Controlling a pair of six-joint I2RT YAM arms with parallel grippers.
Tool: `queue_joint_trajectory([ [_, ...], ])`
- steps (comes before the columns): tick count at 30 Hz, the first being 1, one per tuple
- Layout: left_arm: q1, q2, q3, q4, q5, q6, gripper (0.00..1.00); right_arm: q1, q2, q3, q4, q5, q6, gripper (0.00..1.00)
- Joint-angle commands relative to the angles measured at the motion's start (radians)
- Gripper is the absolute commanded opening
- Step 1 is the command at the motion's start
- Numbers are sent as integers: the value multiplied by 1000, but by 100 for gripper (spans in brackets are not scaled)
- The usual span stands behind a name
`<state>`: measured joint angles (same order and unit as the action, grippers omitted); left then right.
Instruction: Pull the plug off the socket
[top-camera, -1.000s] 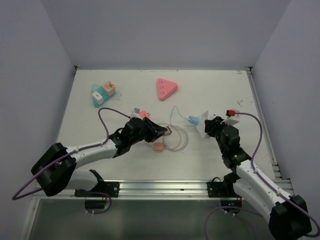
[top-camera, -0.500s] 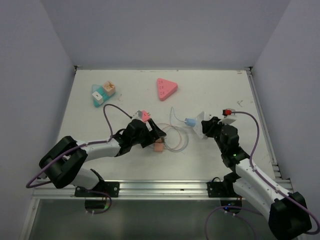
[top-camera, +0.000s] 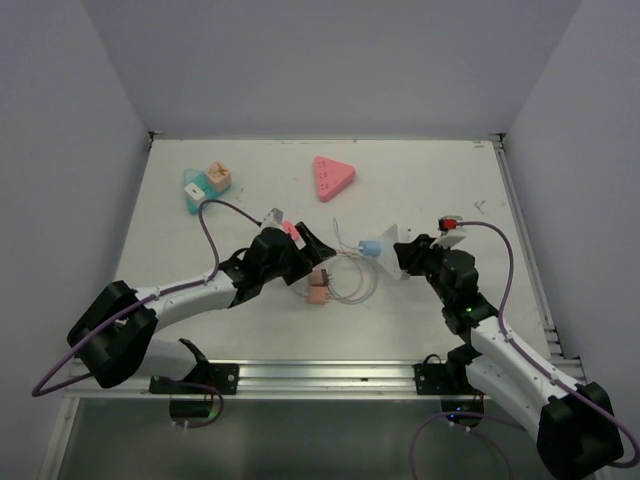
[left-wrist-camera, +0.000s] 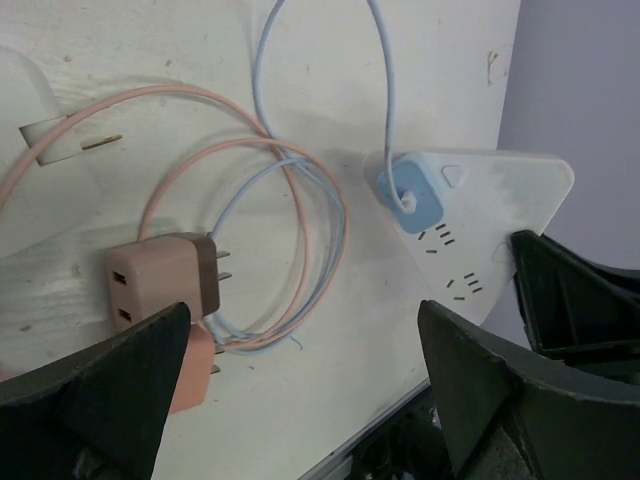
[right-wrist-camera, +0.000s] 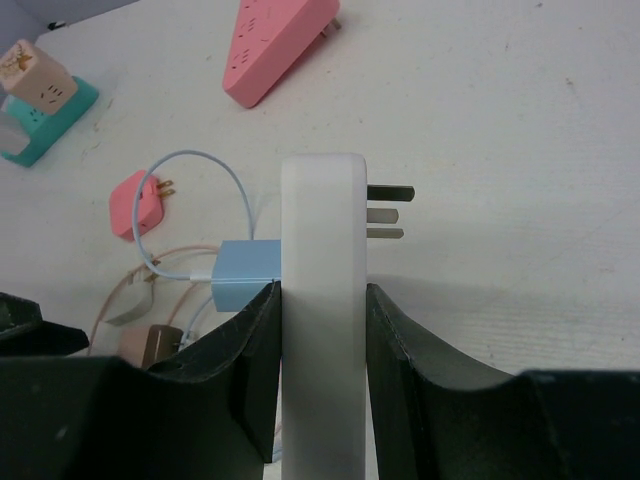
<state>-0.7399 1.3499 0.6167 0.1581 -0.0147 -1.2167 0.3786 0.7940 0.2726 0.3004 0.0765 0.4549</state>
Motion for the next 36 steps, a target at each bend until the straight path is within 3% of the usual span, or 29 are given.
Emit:
queue_joint_trajectory([
  [1,-4,-23,52,13,-11,-99,98,2,-1,42,134,-73,-9,0],
  [13,-75,190,221,80,-25,-289,89,2,31,43,183,-168,-15,0],
  [21,-81,291,256,129,5,-322,86,2,40,45,190,-179,-13,0],
  [27,-90,262,290,75,-59,-55,90,0,43,48,192,-195,-13,0],
  [36,-95,272,290,127,-102,512,93,2,47,54,195,-224,-15,0],
])
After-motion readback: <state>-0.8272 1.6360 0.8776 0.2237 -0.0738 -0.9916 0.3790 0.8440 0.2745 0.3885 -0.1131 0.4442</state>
